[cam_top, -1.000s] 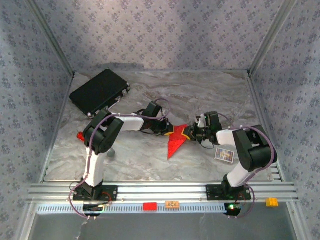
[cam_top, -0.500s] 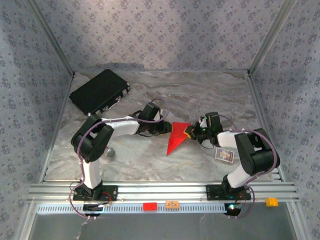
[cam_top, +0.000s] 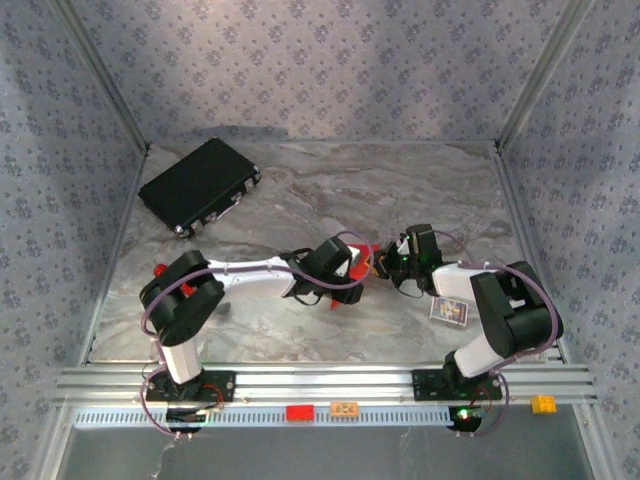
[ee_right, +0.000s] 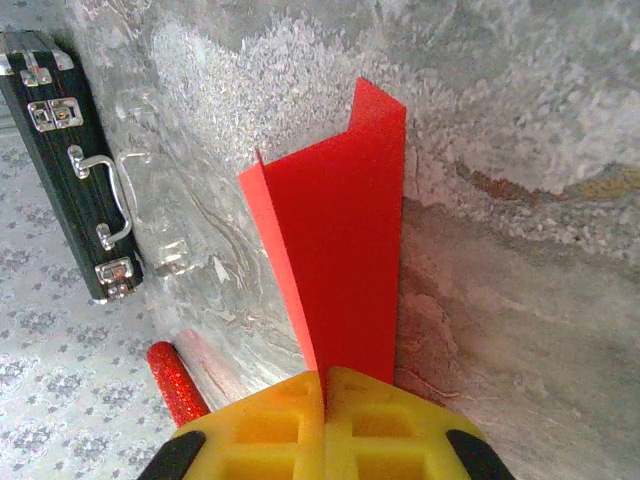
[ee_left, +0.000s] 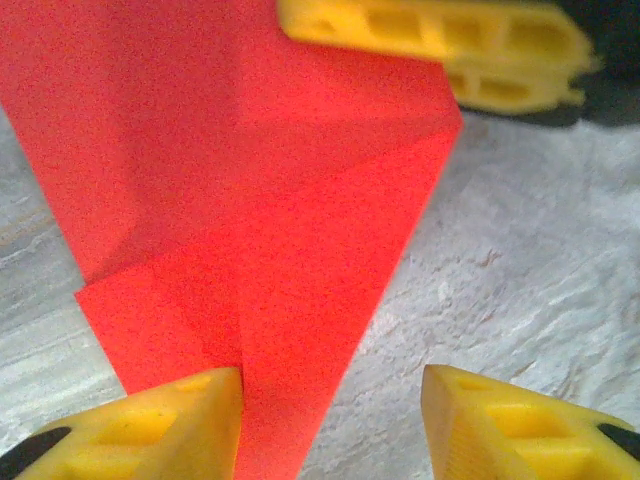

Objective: Fold a paper plane with a square sheet of paper (pick it up from the middle)
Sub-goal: Fold the wing for the fifth time at the center of the table.

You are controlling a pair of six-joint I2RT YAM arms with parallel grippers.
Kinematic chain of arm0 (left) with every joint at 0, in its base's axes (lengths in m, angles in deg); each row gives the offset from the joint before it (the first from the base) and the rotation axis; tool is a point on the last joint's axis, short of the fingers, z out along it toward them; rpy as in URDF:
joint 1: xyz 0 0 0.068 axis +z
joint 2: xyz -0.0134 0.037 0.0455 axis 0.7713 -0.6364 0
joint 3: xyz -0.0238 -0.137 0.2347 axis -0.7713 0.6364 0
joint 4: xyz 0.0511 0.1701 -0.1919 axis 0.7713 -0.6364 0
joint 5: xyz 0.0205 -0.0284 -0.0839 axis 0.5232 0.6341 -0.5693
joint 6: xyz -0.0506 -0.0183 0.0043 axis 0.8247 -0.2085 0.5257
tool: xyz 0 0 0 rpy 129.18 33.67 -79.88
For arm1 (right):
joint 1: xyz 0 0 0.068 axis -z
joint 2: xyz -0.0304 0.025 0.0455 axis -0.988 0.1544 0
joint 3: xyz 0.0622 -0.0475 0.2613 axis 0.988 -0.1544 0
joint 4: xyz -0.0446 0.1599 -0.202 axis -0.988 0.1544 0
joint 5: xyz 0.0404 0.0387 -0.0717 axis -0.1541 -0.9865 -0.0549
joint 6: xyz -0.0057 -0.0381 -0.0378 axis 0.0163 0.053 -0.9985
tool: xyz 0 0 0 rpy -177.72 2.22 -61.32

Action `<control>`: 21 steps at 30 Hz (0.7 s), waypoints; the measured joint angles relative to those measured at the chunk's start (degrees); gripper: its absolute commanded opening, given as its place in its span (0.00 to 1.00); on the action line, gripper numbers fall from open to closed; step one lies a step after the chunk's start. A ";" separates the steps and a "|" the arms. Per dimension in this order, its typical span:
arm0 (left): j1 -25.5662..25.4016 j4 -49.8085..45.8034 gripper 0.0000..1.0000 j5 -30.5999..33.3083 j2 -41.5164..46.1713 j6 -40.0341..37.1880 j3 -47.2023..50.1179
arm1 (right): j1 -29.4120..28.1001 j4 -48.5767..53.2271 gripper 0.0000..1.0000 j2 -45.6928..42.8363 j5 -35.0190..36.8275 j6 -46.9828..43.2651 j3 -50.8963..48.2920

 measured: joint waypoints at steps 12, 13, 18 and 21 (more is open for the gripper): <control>-7.61 -7.98 0.52 20.28 -4.17 -4.20 -6.45 | 0.00 0.33 0.04 0.00 0.20 0.85 0.90; -7.93 -8.52 0.51 21.27 -4.66 -4.22 -6.88 | 0.00 0.35 0.04 0.00 0.20 0.87 0.94; -8.66 -10.40 0.47 25.00 -5.66 -4.46 -7.76 | -0.15 0.35 0.04 0.00 0.22 1.03 0.94; -8.66 -10.82 0.43 26.18 -5.66 -4.48 -7.76 | -0.15 0.35 0.04 0.00 0.20 1.05 0.94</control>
